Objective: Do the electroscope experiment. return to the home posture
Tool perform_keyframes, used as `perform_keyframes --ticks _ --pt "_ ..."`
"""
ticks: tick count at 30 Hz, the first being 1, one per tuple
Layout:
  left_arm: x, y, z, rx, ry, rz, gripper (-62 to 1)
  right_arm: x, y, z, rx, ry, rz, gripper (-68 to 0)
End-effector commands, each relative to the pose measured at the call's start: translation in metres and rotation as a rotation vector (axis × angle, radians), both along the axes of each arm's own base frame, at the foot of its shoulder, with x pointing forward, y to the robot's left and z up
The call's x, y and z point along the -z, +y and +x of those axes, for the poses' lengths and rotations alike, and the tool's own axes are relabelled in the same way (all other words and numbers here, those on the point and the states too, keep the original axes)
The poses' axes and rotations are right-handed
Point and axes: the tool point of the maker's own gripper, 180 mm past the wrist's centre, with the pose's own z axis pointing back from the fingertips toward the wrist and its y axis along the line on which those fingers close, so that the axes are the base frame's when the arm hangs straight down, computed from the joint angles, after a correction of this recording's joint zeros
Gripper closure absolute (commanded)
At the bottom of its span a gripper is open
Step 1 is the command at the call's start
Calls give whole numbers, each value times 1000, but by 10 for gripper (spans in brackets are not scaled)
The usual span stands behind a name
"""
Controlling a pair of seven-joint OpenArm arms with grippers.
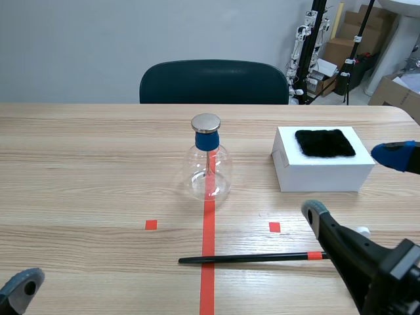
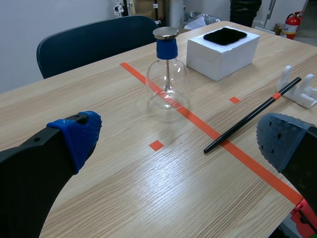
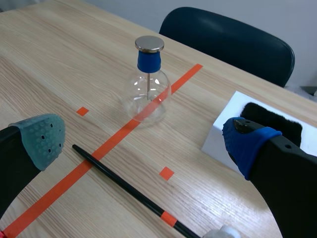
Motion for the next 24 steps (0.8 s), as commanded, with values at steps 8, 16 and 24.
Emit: perform_keyframes --ticks 8,16,24 --pt "-6 -1 1 30 -9 -8 -623 -1 -3 -5 19 2 -2 -679" --pt "-6 -1 1 30 -11 -8 -623 -4 3 -14 -84 15 6 -679" --pt "-6 -1 1 30 -10 -8 -623 5 0 -27 -96 56 13 -679"
